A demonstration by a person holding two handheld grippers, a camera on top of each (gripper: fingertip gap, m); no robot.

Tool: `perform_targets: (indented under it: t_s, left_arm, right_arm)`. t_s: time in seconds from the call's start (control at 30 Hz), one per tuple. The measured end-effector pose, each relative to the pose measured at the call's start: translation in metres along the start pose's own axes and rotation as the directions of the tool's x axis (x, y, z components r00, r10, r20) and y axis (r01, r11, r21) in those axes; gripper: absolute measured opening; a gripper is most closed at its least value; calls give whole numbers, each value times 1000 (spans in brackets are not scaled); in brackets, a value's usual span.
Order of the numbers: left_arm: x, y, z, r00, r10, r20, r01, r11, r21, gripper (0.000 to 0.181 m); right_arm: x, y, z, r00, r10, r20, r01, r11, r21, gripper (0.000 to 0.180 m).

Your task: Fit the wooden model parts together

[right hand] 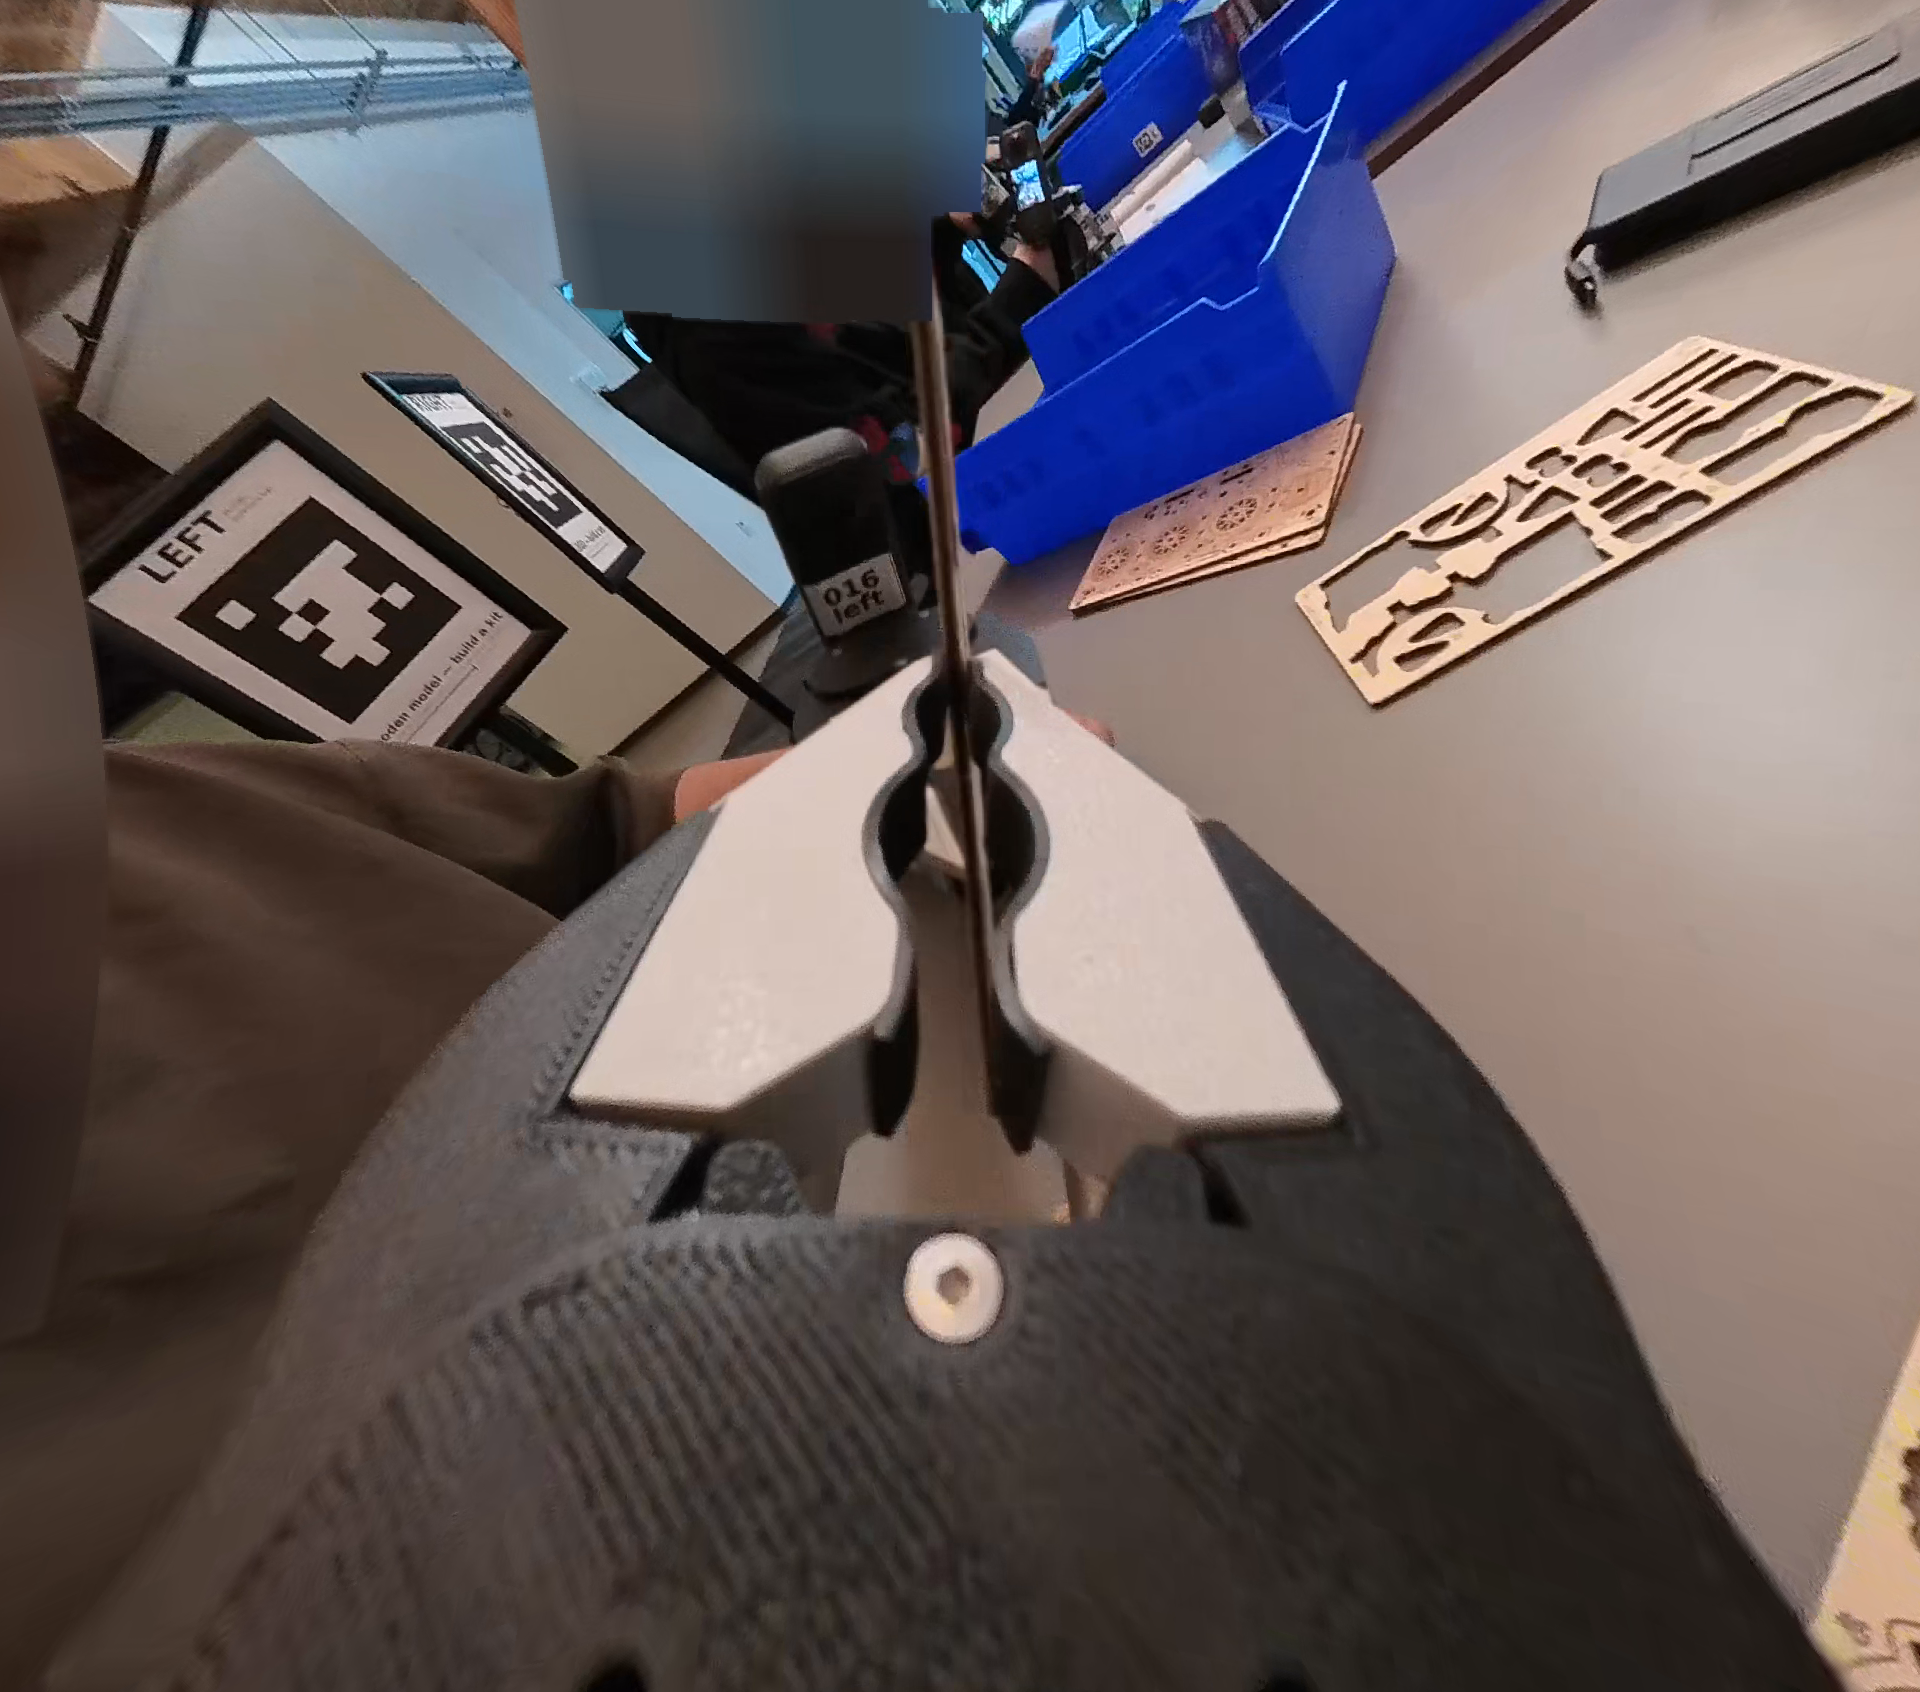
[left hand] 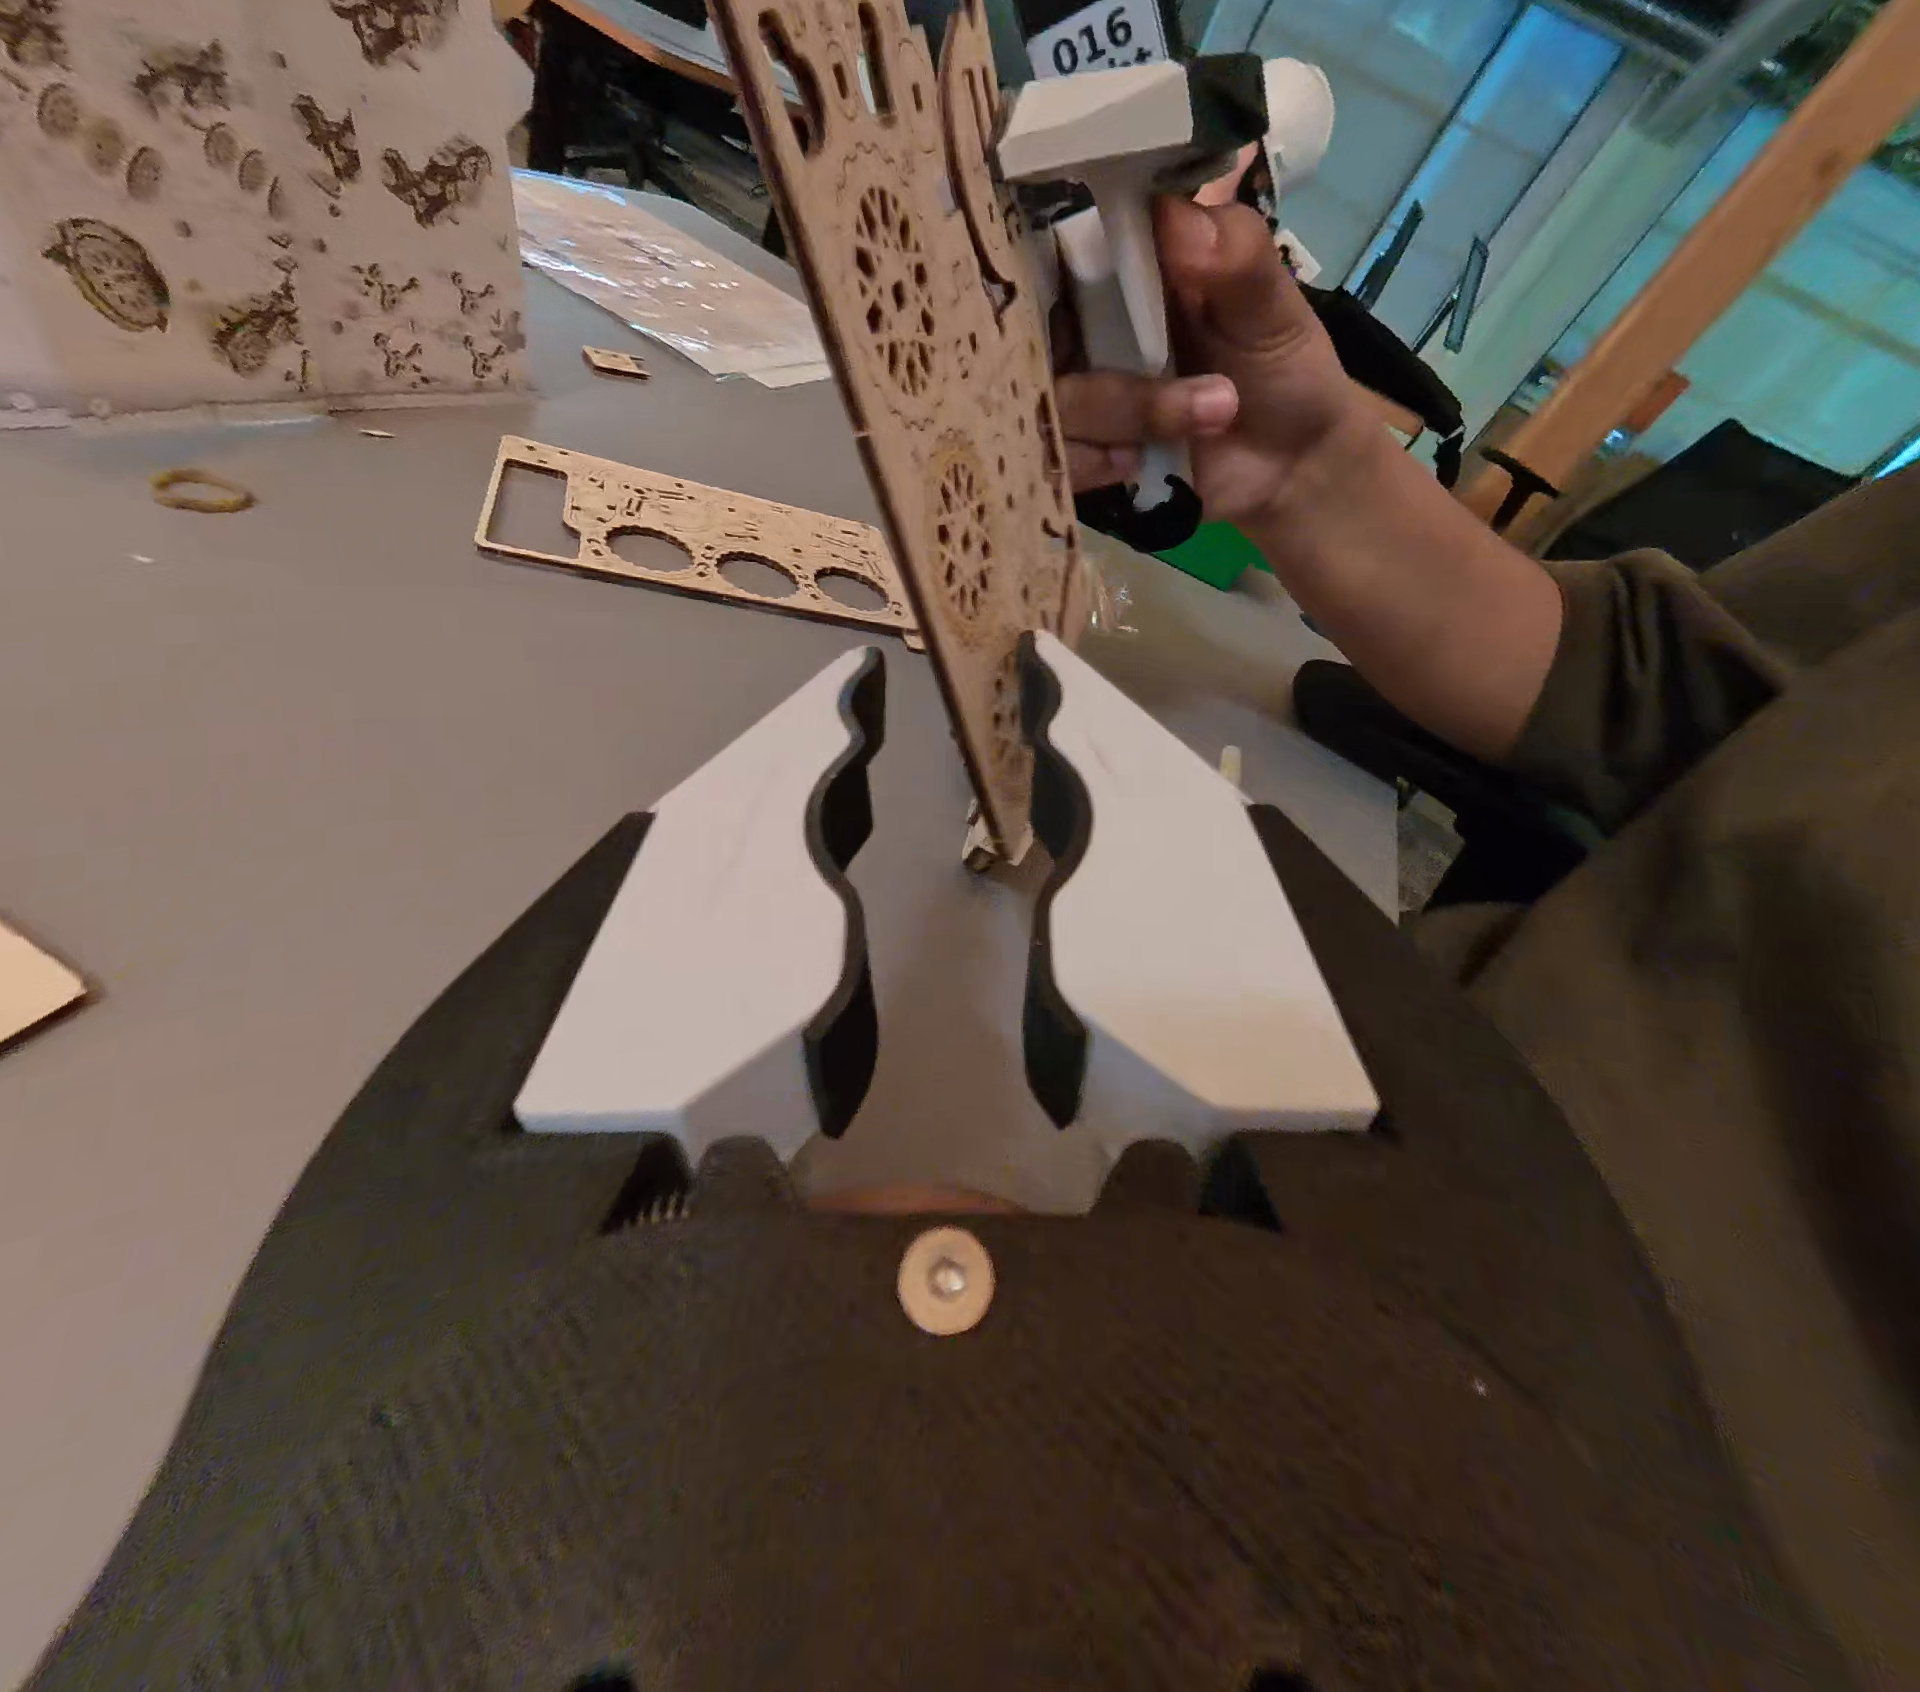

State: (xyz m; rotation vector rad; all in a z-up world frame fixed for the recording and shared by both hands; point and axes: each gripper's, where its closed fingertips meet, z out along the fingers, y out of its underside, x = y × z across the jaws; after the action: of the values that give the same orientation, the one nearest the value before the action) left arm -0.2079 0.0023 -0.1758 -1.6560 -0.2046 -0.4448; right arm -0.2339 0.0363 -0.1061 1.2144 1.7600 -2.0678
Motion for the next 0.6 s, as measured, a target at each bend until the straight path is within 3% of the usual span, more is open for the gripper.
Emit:
perform_targets:
  t_s: [0.1,0.27,0.4,0.6]
  left_arm:
    - [8,-2,3,1000,5,-19,-5,1000,22,10]
    - [11,-14,1,997,-57,-58,62,995,84,1]
    - [5,-29,-9,988,-135,-75,146,973,176,1]
    - [-9,-53,-27,963,-248,-104,268,904,332,1]
  right_arm:
    - [-2,0,0,1000,6,7,-6,1000,10,0]
    - [-4,-8,-2,1000,4,0,-4,998,66,8]
    - [10,-24,-16,991,-35,-133,56,986,158,35]
    - [19,-10,-17,933,-215,-290,241,969,60,57]
